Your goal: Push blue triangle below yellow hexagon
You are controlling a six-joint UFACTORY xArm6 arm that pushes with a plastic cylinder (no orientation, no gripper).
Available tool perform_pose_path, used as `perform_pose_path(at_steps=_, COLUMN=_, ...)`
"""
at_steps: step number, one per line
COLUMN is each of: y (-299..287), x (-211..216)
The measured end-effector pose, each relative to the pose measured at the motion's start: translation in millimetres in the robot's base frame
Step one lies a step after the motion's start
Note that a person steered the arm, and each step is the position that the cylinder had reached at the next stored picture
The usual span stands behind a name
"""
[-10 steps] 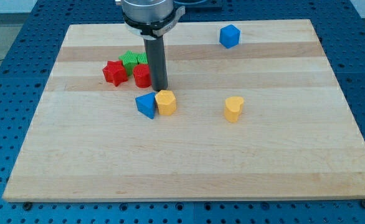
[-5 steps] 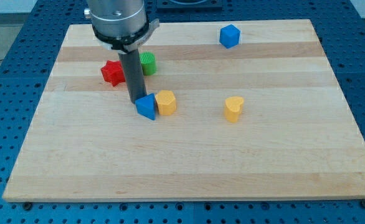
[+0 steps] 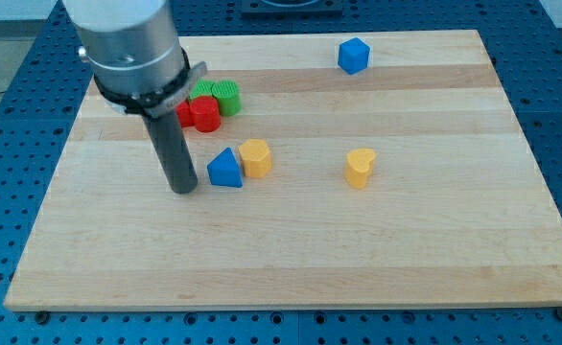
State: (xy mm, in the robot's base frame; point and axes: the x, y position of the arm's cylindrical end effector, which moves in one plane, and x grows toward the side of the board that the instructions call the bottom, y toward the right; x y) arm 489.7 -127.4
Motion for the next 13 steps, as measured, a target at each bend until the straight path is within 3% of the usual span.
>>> perform_pose_path(at_steps=1, y=1.0, x=5.3)
perform_pose_path(at_steps=2, y=7.2, x=-16.0)
perform_pose_path(at_steps=5, y=77.6, x=-28.2)
perform_pose_path(at_steps=10, y=37.7, x=-34.9)
perform_pose_path(at_steps=13, y=64.0, x=19.3)
